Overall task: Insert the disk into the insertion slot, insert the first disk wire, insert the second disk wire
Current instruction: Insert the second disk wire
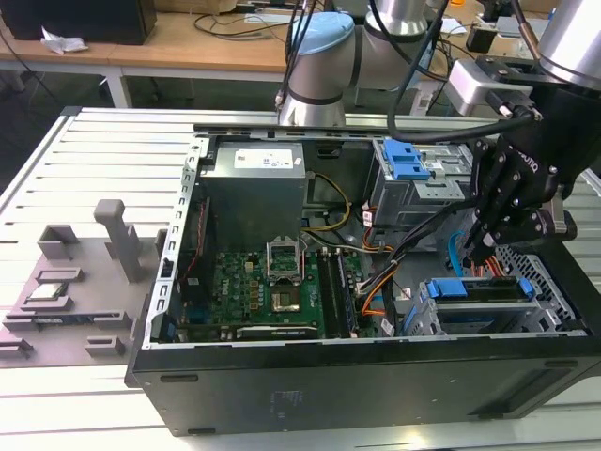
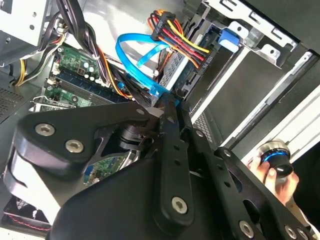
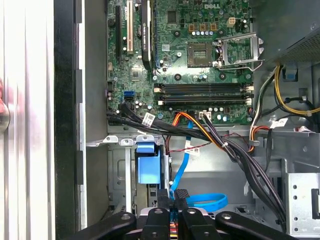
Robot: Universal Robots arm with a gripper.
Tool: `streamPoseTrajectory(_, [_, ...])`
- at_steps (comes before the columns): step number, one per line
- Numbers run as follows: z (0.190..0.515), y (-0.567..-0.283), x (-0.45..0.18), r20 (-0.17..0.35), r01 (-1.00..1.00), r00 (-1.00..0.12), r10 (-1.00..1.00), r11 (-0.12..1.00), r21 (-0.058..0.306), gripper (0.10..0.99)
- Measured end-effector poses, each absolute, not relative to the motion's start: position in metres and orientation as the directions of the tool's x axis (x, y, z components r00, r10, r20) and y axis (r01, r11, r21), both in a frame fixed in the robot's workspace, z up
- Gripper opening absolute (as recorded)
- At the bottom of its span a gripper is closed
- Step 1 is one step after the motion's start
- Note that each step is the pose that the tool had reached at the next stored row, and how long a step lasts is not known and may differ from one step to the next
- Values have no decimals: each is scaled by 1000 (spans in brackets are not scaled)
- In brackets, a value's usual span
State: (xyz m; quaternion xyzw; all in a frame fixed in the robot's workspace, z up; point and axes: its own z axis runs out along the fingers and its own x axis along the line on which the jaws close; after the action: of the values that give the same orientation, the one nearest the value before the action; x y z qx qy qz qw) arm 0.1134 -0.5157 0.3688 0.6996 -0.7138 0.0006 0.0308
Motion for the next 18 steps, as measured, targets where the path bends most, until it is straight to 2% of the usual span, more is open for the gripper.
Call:
streamPoseTrajectory(5, [363,-527,114,45,-999,-19,-999,21,42,161])
streamPoseTrajectory(18, [345,-527,126,50,-999,-19,-999,21,42,161])
